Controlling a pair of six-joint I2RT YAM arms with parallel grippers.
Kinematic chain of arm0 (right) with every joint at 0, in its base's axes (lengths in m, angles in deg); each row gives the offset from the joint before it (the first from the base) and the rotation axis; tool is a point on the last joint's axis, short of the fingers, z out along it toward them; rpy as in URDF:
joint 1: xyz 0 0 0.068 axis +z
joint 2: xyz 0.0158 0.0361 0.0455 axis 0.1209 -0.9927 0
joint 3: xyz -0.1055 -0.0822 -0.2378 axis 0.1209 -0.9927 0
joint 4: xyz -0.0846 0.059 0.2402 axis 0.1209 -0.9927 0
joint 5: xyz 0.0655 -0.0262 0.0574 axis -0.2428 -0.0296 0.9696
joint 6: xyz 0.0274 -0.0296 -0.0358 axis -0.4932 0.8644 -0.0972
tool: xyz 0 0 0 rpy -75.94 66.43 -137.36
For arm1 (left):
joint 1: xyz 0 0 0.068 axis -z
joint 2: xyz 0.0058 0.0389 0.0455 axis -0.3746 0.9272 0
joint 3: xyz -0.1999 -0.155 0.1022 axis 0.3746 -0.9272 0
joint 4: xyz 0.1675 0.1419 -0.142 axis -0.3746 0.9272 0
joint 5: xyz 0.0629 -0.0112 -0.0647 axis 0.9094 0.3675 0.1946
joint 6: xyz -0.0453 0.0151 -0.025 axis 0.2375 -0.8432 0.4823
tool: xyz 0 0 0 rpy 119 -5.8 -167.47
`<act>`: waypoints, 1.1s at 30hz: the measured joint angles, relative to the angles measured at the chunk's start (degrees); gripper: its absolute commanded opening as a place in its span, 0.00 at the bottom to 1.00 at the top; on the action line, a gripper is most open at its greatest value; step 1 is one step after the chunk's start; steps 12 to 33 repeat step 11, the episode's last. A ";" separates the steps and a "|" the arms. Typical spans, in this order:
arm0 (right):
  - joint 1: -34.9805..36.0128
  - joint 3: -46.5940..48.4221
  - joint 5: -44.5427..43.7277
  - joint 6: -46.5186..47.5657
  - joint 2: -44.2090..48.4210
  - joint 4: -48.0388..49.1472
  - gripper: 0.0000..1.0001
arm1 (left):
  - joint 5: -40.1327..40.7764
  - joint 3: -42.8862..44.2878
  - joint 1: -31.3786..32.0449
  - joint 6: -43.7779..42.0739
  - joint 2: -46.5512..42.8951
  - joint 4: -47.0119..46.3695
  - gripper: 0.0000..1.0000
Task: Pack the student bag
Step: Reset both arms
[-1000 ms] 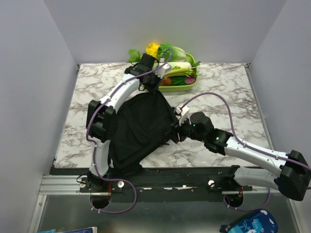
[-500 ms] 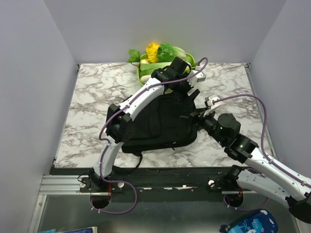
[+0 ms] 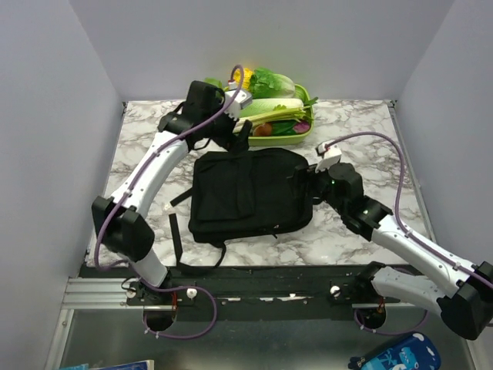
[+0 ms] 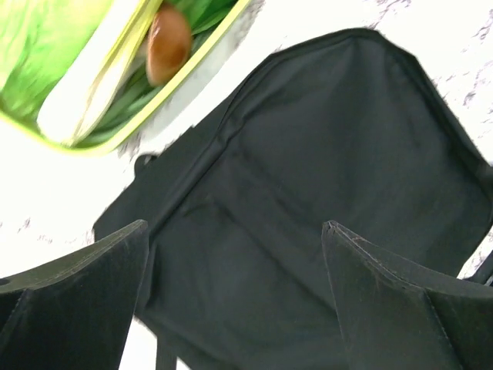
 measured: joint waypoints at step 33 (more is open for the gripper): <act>-12.41 0.26 5.07 -5.70 -0.33 0.94 1.00 | 5.07 -23.10 -6.64 3.91 -12.94 -10.62 0.99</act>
